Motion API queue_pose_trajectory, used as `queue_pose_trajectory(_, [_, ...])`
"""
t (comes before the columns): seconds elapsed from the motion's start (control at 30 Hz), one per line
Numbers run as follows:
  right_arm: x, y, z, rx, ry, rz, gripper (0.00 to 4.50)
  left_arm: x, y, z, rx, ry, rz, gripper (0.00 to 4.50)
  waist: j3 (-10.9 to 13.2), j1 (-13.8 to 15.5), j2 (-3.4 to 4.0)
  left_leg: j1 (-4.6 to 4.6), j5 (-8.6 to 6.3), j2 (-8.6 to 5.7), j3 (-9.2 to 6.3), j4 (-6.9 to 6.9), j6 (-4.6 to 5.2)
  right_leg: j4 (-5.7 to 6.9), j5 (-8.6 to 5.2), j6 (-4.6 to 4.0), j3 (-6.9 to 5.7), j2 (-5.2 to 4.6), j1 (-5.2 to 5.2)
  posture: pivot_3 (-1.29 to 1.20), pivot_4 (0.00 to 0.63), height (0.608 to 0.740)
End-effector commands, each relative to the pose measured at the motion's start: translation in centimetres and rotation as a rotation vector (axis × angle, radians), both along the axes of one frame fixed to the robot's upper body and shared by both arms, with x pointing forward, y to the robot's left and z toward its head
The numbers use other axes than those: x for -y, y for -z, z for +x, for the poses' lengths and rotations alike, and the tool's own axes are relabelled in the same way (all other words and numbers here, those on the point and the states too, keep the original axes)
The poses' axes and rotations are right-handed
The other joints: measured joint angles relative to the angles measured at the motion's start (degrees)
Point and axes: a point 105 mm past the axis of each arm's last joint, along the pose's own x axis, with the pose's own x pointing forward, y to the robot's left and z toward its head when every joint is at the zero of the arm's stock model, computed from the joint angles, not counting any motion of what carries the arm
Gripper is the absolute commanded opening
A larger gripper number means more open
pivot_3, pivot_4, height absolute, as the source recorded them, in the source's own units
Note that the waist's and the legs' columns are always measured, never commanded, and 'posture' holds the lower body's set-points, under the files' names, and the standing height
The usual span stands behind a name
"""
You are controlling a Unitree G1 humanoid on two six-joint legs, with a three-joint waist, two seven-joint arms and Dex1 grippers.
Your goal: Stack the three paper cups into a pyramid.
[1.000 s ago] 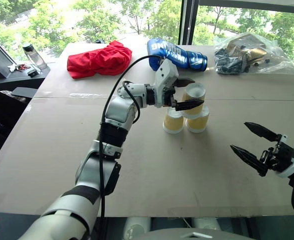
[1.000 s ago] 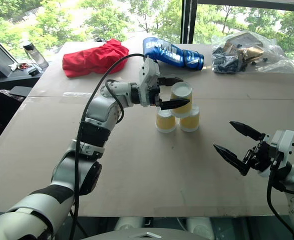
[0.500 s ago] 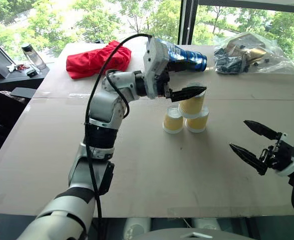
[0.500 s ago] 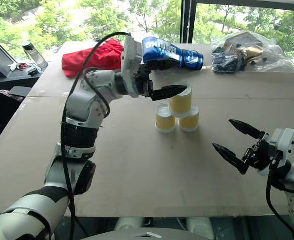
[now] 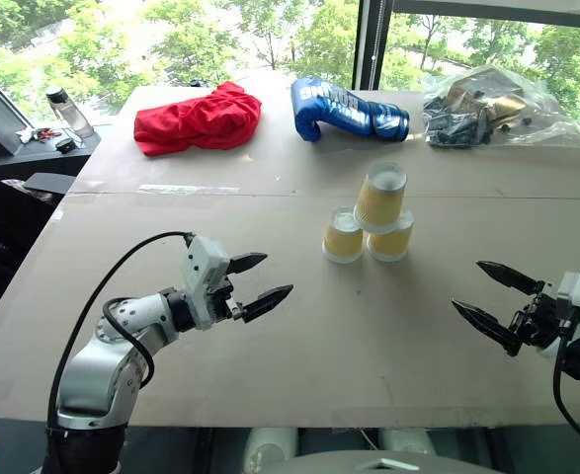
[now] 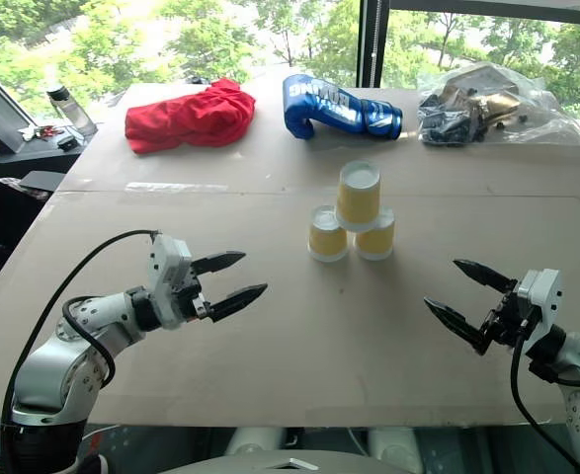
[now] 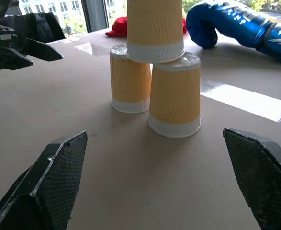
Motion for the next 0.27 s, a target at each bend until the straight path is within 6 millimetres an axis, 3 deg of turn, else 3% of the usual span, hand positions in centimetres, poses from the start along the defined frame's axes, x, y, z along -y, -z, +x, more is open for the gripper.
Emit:
queue_pose_trajectory(0.03, [0.6,0.8,-0.3,0.004,-0.007,-0.033,4.50,-0.1,0.2,-0.8,0.050,-0.081,0.032,4.43,0.0,0.3,-0.01,0.06,0.00,-0.01,-0.02,0.00,0.00,-0.04,0.00,-0.01,0.02,-0.01,0.06,0.00,0.150,0.740])
queue_pose_trajectory(0.27, [1.0,2.1,0.7,-0.022,0.021,-0.062,4.50,-0.8,2.7,-1.9,0.012,-0.228,0.031,4.43,0.0,0.3,-0.01,0.60,-0.01,0.02,0.05,-0.13,0.00,-0.01,-0.04,-0.13,0.20,0.01,0.48,0.00,0.150,0.740])
